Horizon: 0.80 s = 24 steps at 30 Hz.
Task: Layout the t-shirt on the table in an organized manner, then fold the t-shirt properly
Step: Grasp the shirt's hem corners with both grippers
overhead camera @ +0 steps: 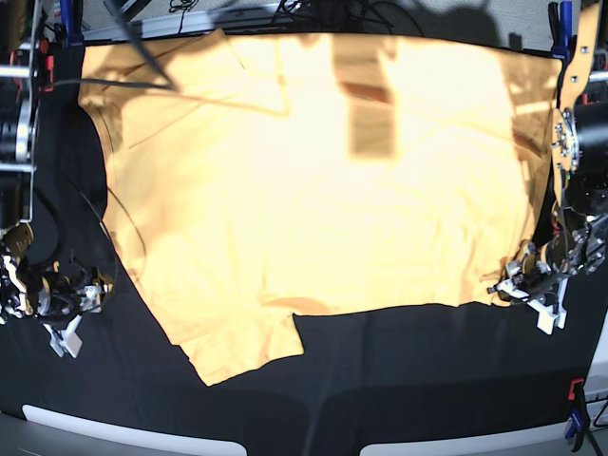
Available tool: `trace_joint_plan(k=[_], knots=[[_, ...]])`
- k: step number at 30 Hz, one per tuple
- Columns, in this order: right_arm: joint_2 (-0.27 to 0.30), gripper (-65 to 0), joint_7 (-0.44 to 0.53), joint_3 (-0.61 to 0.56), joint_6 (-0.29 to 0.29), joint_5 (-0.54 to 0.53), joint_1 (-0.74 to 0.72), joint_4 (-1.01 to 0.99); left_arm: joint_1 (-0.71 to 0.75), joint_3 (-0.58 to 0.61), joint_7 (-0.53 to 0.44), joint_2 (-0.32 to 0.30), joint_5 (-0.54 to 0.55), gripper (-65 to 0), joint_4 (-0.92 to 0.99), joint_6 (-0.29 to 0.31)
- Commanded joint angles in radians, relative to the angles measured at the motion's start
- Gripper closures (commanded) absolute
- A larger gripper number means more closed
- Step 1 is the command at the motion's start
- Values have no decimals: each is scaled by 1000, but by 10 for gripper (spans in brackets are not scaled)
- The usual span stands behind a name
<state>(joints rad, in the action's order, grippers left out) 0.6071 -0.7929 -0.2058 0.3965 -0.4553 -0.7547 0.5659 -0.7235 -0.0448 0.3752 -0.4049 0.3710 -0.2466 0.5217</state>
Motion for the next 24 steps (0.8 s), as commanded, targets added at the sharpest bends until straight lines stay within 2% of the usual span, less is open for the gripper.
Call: trace_joint_plan(k=[1, 4, 12, 15, 24], knots=[[4, -327, 40, -5, 9, -11, -60, -14, -24, 1, 13, -5, -2, 0, -8, 6], [-23, -327, 98, -18, 9, 35, -93, -93, -24, 1, 13, -5, -2, 0, -8, 6], [-105, -325, 148, -18, 7, 190, -101, -152, -24, 1, 14, -5, -3, 0, -8, 6], [-111, -325, 154, -18, -10, 218, -101, -157, -24, 1, 14, -5, -2, 0, -8, 6], [-112, -325, 121, -18, 1, 207, -90, -169, -24, 1, 13, -5, -1, 0, -8, 6]])
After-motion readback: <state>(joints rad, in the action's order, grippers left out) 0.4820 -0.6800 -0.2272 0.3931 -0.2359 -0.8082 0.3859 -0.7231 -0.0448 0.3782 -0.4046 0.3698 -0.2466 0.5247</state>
